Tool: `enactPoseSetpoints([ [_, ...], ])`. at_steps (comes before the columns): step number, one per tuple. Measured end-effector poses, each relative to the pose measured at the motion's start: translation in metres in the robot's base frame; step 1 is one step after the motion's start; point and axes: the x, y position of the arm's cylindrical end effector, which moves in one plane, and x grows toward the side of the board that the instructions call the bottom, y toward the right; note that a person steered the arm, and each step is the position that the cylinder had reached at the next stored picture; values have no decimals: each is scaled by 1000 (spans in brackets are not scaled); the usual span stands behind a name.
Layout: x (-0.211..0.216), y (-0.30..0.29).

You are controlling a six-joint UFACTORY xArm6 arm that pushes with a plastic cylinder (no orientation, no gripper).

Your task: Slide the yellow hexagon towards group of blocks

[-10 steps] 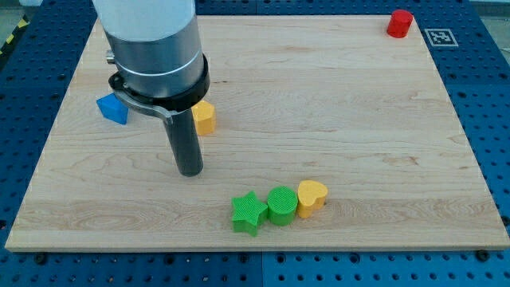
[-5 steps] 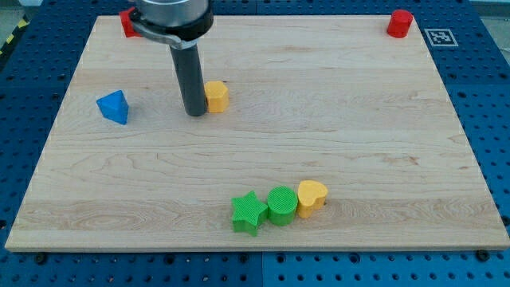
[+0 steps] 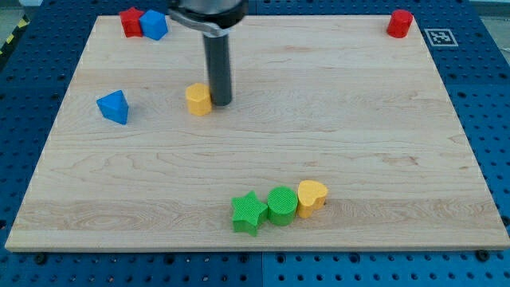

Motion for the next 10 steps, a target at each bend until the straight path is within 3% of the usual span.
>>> enactPoseSetpoints([
  [1,-53,2],
  [2,-60,-52],
  [5,3,-57],
  [8,6,-60],
  [9,-6,-17],
  [10,26,-12],
])
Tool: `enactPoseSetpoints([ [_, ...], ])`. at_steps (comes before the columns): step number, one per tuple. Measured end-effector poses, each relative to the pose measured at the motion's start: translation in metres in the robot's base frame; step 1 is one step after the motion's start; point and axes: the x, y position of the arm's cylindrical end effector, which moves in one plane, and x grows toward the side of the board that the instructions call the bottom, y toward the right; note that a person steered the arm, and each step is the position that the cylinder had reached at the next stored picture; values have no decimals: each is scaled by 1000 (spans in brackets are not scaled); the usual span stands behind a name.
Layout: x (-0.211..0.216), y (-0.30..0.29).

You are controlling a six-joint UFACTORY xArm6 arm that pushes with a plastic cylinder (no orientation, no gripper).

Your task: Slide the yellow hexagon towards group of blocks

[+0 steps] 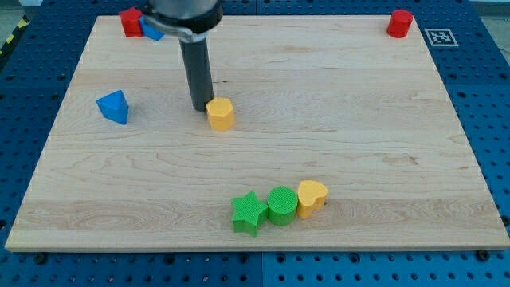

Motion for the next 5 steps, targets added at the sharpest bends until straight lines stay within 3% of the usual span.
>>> enactPoseSetpoints([
  [4,18,35],
  [5,4,77],
])
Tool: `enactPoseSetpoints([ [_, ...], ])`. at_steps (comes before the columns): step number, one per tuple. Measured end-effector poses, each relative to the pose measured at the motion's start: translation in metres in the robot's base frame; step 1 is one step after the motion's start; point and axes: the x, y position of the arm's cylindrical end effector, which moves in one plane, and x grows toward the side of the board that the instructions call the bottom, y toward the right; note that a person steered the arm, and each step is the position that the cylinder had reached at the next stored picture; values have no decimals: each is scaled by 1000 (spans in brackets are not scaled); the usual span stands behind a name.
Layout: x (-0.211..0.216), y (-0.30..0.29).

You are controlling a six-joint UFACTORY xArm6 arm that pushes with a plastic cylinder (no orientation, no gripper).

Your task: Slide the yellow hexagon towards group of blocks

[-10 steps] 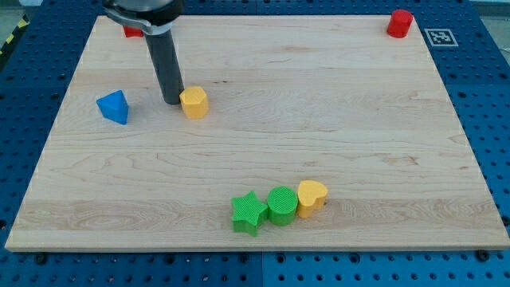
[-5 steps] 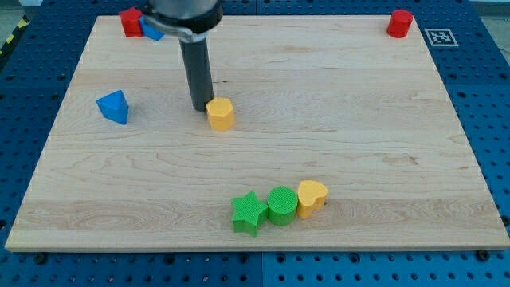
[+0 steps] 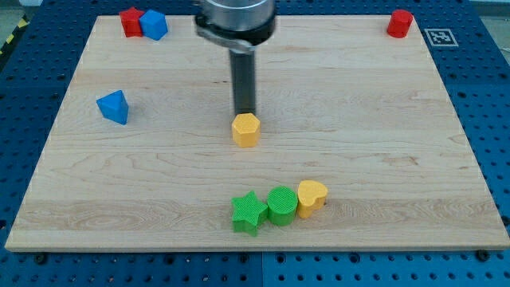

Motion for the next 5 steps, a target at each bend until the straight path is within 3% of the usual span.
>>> enactPoseSetpoints([
  [1,38,5],
  [5,43,-17],
])
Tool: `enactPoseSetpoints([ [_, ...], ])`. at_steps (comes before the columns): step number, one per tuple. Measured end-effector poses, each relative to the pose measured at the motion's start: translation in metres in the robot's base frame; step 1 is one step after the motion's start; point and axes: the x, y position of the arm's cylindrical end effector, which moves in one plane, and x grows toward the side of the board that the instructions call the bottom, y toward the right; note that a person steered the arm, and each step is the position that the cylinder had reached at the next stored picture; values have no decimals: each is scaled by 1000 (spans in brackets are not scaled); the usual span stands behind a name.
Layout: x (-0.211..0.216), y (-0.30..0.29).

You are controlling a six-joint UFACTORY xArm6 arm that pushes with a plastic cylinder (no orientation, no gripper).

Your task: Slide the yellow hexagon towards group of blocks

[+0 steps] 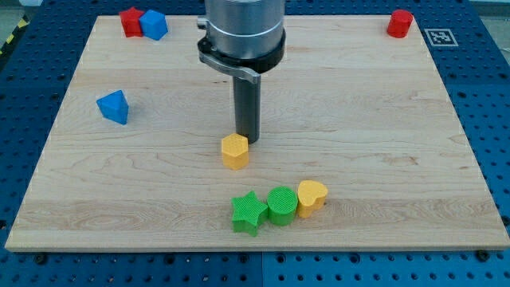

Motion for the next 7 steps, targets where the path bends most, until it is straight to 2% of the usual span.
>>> enactPoseSetpoints([
  [2,21,-9],
  [4,15,-17],
  [5,12,-60],
  [6,34,-61],
  [7,58,-37],
])
